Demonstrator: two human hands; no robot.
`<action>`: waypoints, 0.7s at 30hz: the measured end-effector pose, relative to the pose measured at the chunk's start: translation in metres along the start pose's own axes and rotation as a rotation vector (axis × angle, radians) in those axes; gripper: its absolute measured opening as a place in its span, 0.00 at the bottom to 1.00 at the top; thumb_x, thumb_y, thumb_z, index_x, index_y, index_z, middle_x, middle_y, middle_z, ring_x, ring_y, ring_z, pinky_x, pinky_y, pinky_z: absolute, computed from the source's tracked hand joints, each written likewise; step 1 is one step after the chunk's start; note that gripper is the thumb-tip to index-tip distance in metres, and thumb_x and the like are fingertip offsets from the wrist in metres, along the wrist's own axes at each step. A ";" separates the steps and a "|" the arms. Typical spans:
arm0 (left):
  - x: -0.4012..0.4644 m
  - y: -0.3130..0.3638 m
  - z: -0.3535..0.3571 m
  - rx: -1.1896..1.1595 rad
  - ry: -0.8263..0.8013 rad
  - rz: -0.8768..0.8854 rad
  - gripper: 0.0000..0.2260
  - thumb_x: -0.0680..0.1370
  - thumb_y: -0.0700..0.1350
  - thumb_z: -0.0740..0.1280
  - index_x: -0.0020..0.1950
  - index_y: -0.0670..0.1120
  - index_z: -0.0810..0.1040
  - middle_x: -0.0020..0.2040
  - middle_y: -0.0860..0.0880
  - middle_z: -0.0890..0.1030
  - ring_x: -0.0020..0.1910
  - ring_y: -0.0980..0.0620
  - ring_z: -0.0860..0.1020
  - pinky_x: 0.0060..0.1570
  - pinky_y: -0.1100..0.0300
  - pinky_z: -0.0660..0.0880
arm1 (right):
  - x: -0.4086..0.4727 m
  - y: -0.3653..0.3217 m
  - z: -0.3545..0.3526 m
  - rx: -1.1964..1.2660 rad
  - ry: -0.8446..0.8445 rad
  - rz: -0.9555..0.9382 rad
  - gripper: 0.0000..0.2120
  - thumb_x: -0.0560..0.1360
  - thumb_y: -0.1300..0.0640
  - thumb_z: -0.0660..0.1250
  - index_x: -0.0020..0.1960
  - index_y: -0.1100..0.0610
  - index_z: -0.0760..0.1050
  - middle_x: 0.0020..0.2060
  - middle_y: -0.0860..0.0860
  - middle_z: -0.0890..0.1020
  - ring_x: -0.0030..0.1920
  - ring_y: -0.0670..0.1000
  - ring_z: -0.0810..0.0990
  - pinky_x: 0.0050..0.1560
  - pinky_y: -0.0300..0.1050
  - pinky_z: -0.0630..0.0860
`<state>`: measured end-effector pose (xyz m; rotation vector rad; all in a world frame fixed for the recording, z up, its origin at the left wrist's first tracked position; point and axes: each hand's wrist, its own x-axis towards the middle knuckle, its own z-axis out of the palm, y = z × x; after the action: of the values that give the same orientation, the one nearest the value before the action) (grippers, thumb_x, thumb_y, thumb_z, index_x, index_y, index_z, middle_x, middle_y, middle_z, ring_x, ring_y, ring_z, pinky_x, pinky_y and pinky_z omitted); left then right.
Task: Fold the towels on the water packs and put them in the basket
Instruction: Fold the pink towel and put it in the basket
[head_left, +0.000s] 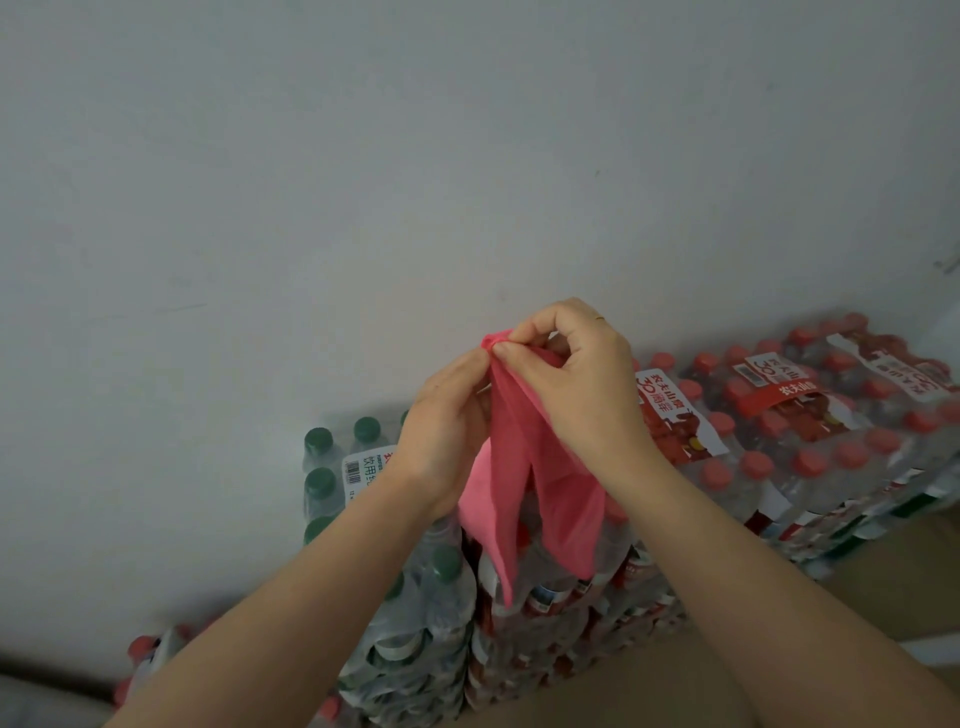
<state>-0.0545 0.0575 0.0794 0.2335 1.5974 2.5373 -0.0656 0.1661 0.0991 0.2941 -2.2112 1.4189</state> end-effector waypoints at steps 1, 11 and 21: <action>0.001 0.000 0.001 0.023 -0.008 0.011 0.16 0.79 0.44 0.54 0.58 0.37 0.76 0.49 0.45 0.82 0.47 0.53 0.80 0.48 0.61 0.77 | 0.001 0.000 -0.001 0.003 0.012 -0.008 0.05 0.68 0.61 0.73 0.38 0.55 0.77 0.37 0.48 0.78 0.35 0.41 0.75 0.41 0.29 0.71; 0.008 0.018 0.000 0.524 -0.016 0.345 0.09 0.79 0.42 0.60 0.44 0.48 0.79 0.33 0.57 0.78 0.33 0.61 0.73 0.34 0.70 0.70 | 0.017 -0.010 -0.014 0.061 -0.035 0.108 0.13 0.66 0.52 0.75 0.32 0.51 0.71 0.27 0.45 0.74 0.28 0.42 0.70 0.32 0.35 0.68; 0.032 0.080 -0.017 -0.065 0.376 0.304 0.14 0.81 0.48 0.55 0.51 0.44 0.77 0.45 0.48 0.82 0.48 0.51 0.80 0.55 0.55 0.78 | 0.028 0.007 -0.025 -0.060 -0.775 0.245 0.22 0.77 0.45 0.60 0.38 0.62 0.78 0.36 0.45 0.81 0.35 0.39 0.72 0.39 0.41 0.73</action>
<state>-0.0922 0.0145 0.1466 -0.0139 1.7090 3.0070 -0.0853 0.1938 0.1167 0.6604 -2.9863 1.5276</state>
